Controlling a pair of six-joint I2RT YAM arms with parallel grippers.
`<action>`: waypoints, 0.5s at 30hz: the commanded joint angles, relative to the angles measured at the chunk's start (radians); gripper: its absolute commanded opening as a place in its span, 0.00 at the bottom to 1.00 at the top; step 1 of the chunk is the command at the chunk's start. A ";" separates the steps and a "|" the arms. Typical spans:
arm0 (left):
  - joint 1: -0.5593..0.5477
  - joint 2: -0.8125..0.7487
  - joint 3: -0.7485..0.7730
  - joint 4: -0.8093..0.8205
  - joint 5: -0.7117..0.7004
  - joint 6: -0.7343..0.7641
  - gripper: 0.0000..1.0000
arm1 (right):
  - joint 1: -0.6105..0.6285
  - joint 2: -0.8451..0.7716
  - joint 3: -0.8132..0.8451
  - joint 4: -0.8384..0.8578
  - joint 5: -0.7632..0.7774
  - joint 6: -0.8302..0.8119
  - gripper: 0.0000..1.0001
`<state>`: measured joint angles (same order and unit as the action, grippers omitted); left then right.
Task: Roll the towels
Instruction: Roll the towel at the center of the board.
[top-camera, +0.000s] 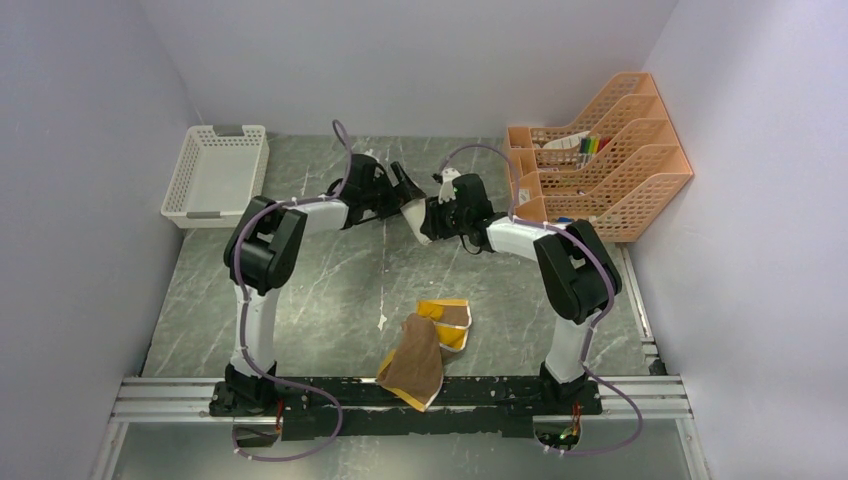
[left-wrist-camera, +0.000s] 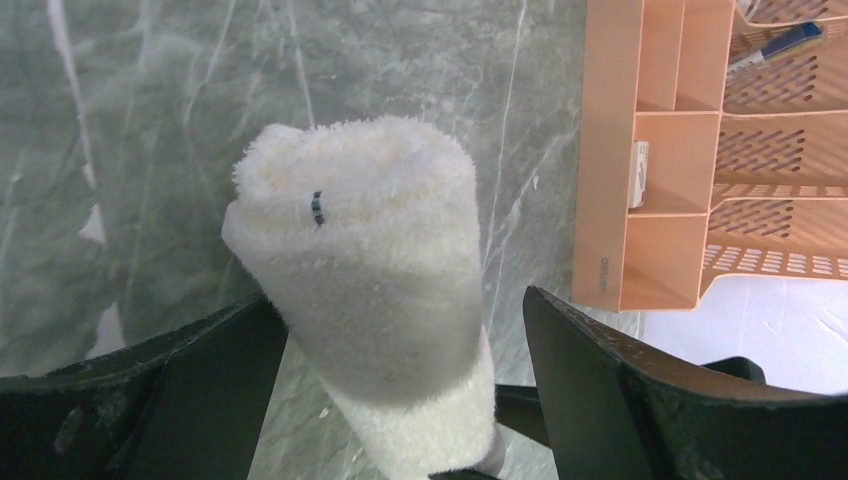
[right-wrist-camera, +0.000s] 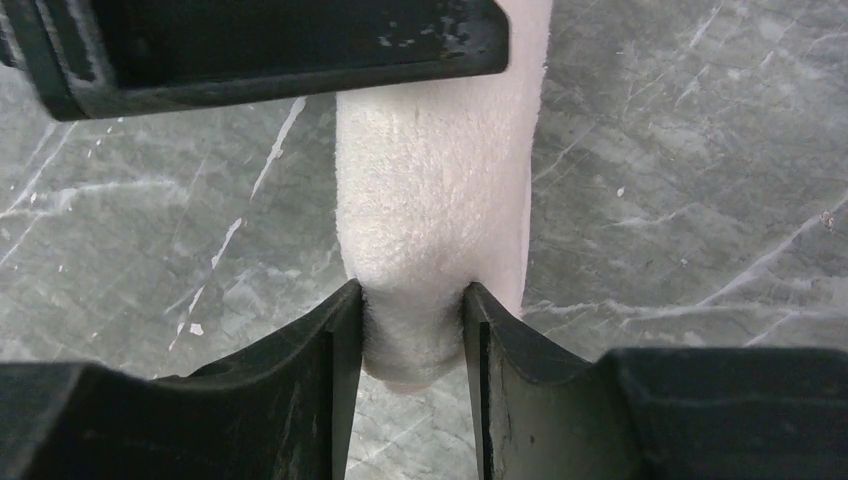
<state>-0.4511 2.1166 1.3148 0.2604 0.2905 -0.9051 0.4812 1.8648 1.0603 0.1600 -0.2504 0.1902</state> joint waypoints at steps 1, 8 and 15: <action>-0.035 0.049 0.085 -0.043 -0.039 0.033 0.98 | -0.014 -0.015 -0.007 -0.003 -0.046 0.017 0.39; -0.062 0.114 0.182 -0.203 -0.115 0.094 0.98 | -0.018 -0.020 -0.006 -0.010 -0.051 0.012 0.39; -0.066 0.141 0.192 -0.251 -0.151 0.114 0.97 | -0.018 -0.040 -0.008 -0.014 -0.044 0.009 0.39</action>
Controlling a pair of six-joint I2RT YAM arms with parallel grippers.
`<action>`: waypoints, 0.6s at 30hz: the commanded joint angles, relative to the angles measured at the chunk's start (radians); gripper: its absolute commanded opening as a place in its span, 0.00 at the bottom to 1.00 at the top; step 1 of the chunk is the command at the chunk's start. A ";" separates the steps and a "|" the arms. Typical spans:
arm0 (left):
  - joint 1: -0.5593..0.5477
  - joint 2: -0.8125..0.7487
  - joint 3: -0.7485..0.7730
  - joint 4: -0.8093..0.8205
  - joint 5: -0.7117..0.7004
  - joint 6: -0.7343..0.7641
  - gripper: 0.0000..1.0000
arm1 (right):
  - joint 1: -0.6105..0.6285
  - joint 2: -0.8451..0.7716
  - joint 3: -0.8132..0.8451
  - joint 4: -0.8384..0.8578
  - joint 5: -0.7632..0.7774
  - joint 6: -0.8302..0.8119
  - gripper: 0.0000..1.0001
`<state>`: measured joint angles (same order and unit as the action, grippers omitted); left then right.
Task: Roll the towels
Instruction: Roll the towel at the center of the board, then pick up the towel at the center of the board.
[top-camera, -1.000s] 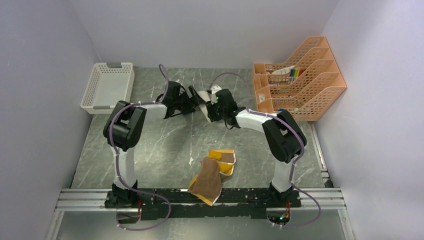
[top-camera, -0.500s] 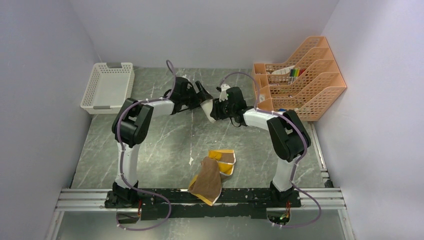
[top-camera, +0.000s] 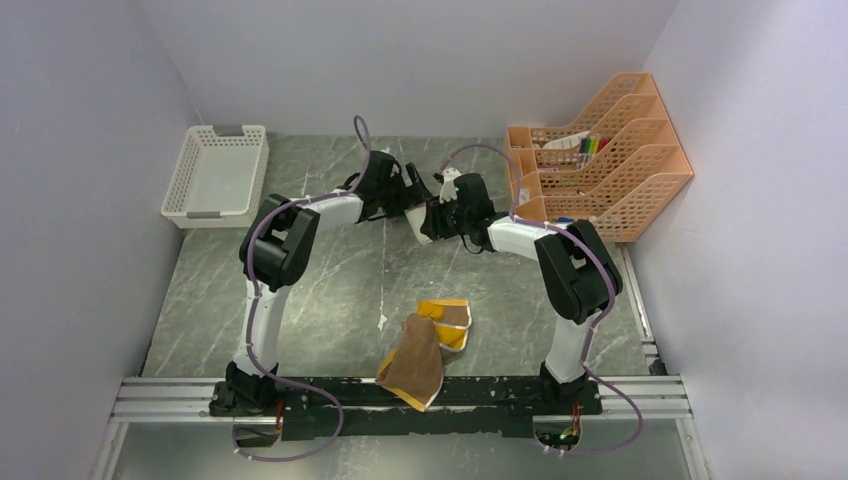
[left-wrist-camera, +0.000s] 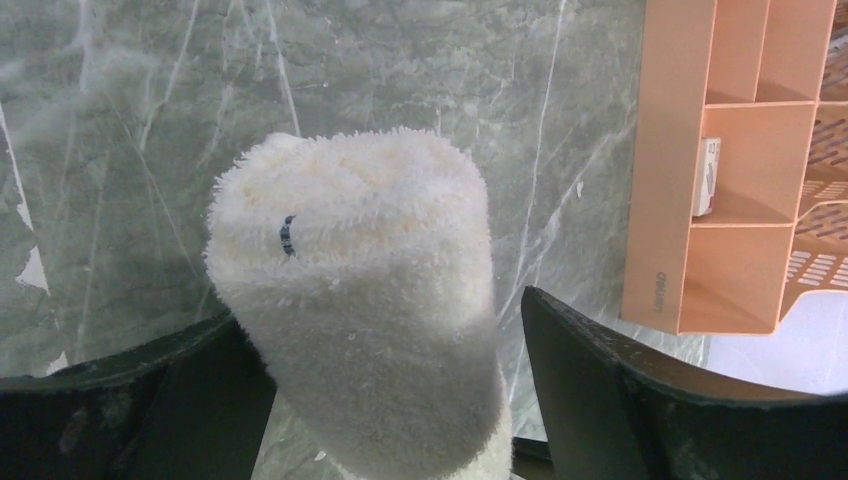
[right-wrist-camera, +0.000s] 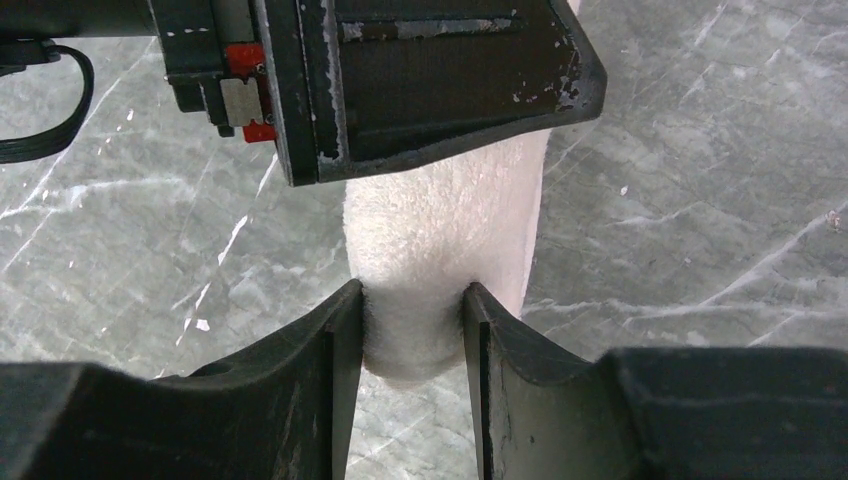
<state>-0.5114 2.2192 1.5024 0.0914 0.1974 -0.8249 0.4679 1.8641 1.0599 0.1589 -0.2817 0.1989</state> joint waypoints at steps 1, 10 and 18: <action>-0.006 0.039 -0.004 -0.075 -0.056 0.031 0.92 | -0.005 -0.042 -0.008 -0.014 -0.011 -0.002 0.39; -0.005 0.014 -0.071 -0.031 -0.079 0.042 0.48 | -0.005 -0.086 -0.014 -0.022 -0.006 -0.008 0.39; 0.021 -0.062 0.021 -0.170 -0.198 0.210 0.49 | -0.014 -0.211 -0.025 -0.037 0.020 -0.024 0.56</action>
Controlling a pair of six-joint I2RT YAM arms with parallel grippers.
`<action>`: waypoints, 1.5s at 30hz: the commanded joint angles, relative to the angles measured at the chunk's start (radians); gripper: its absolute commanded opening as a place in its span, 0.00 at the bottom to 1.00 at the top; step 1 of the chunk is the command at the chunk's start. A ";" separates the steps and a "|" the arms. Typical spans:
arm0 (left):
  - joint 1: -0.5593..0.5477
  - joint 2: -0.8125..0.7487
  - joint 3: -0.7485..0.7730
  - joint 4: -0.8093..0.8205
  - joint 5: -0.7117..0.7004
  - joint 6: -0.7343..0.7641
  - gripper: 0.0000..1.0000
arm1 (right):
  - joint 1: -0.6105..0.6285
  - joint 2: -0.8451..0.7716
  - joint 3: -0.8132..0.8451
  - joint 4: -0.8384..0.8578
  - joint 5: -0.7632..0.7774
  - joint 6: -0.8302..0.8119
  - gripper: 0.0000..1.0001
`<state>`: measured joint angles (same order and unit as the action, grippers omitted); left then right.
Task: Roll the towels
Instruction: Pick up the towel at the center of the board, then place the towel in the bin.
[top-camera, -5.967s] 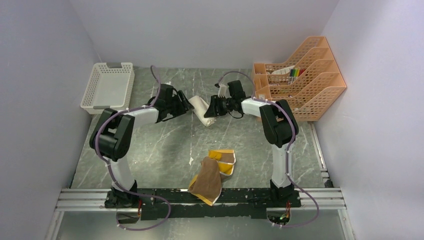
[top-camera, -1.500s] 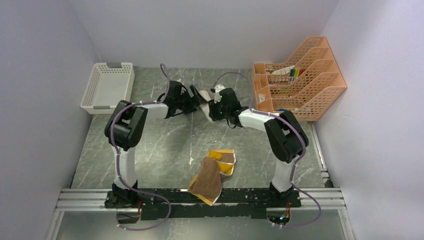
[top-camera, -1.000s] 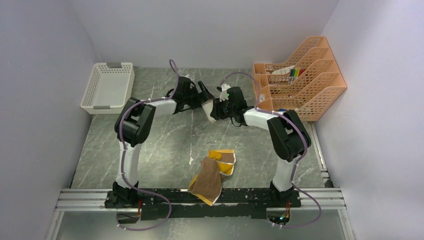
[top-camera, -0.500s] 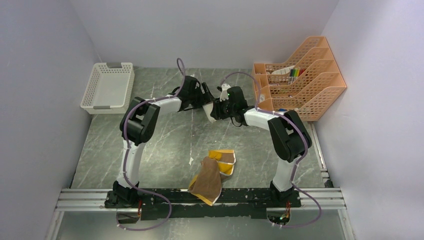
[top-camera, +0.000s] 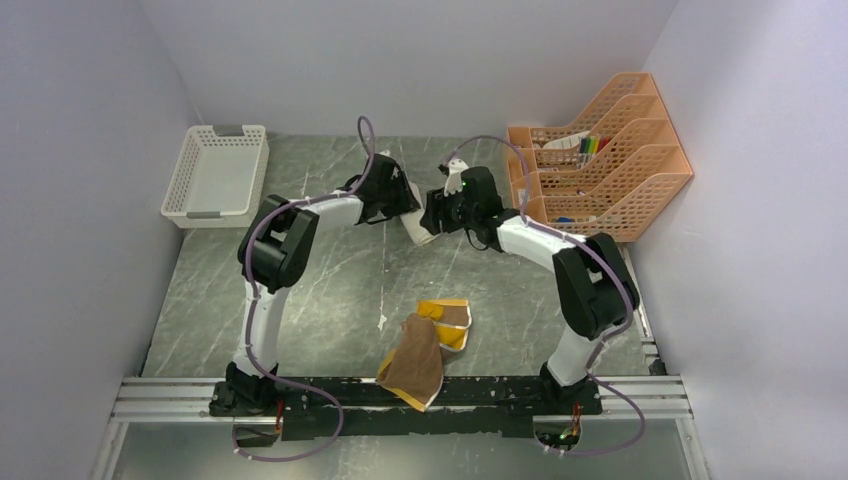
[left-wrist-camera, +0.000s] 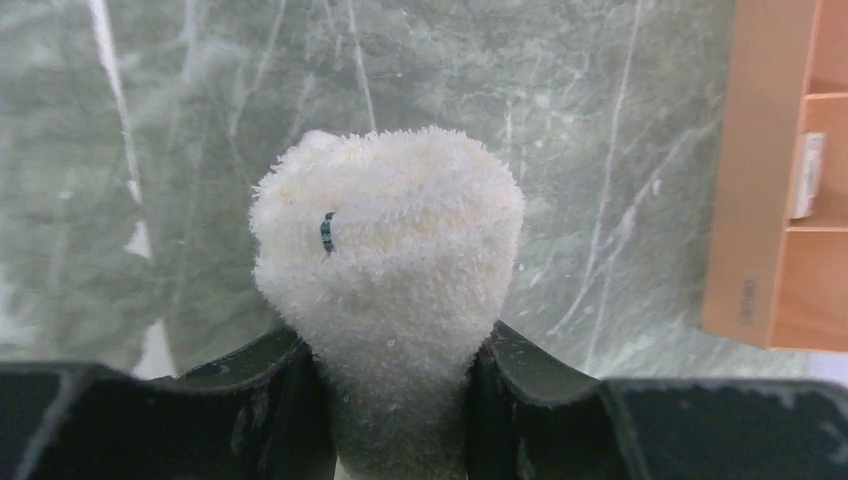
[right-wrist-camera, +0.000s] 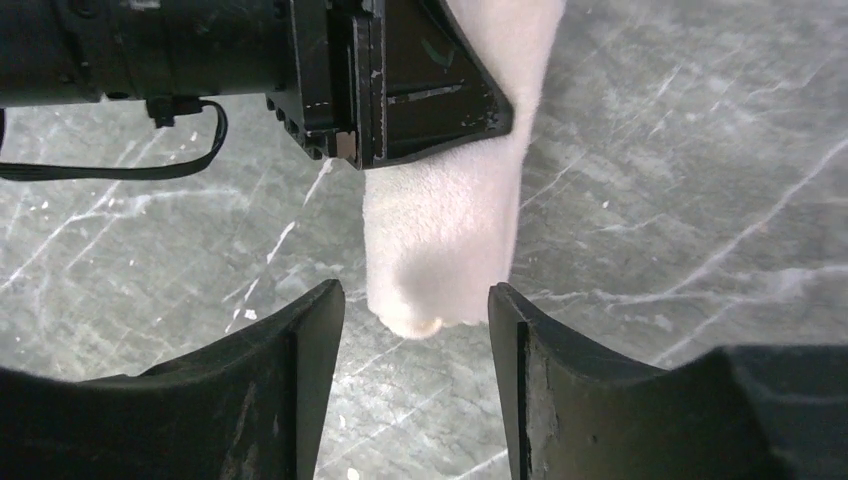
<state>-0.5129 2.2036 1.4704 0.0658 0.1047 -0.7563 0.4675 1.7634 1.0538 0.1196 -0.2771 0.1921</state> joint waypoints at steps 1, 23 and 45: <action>0.033 -0.049 0.076 -0.169 -0.100 0.168 0.50 | -0.020 -0.142 -0.038 0.012 0.025 -0.015 0.62; 0.464 -0.372 0.328 -0.444 -0.218 0.822 0.57 | -0.067 -0.509 -0.218 0.050 -0.026 0.051 0.66; 0.832 0.026 0.512 -0.202 -0.009 1.073 0.55 | -0.062 -0.554 -0.189 -0.069 -0.080 0.032 0.66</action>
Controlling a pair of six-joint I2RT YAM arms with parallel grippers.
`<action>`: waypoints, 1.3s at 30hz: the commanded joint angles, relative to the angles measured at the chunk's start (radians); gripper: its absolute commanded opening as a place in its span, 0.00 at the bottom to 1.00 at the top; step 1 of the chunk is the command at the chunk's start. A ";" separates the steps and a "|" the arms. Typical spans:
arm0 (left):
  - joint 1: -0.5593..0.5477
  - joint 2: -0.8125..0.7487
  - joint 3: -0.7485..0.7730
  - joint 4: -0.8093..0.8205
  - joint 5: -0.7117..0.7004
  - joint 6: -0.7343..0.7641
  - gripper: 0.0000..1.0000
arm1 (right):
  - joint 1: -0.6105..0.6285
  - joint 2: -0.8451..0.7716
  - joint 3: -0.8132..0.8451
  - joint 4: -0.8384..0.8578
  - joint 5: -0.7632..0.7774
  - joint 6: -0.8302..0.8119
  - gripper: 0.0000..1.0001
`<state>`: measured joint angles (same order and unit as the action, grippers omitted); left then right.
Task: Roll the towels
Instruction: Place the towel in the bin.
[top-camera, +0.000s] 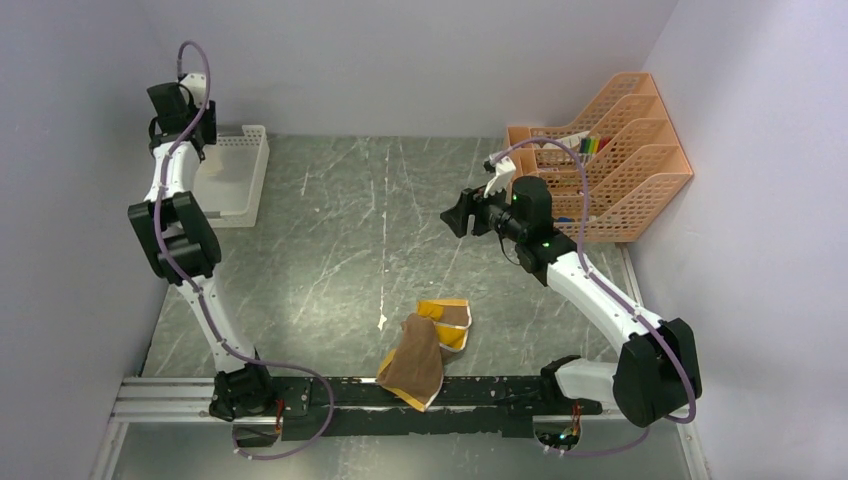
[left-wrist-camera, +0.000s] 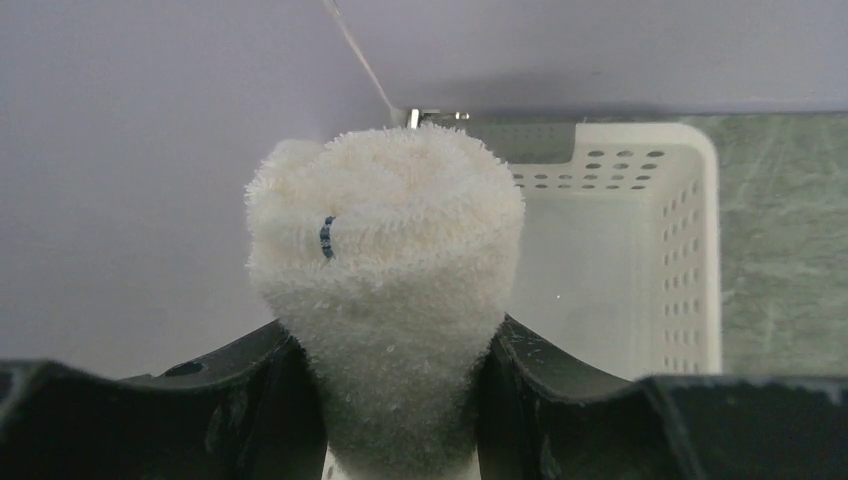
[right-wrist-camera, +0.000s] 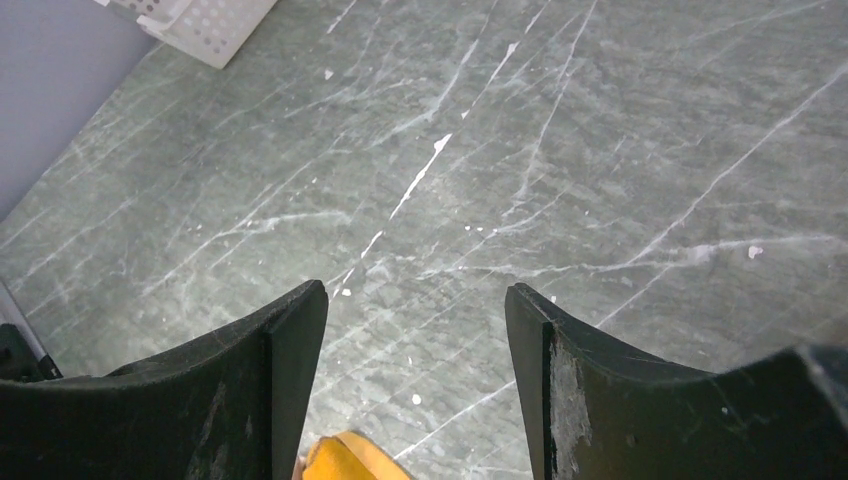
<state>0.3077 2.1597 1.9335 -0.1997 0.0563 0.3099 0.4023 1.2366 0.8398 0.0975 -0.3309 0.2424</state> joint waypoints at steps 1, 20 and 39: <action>0.012 0.082 0.037 0.075 0.030 0.015 0.55 | 0.003 -0.031 0.029 -0.058 -0.028 -0.022 0.66; -0.013 0.258 0.070 0.201 -0.025 0.218 0.96 | 0.004 -0.004 0.080 -0.140 -0.014 -0.053 0.66; -0.094 0.086 0.279 -0.197 0.068 0.020 0.98 | 0.005 0.041 0.082 -0.105 -0.036 -0.035 0.66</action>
<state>0.2111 2.2364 2.0457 -0.1246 0.0067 0.4797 0.4026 1.2766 0.8989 -0.0280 -0.3561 0.2054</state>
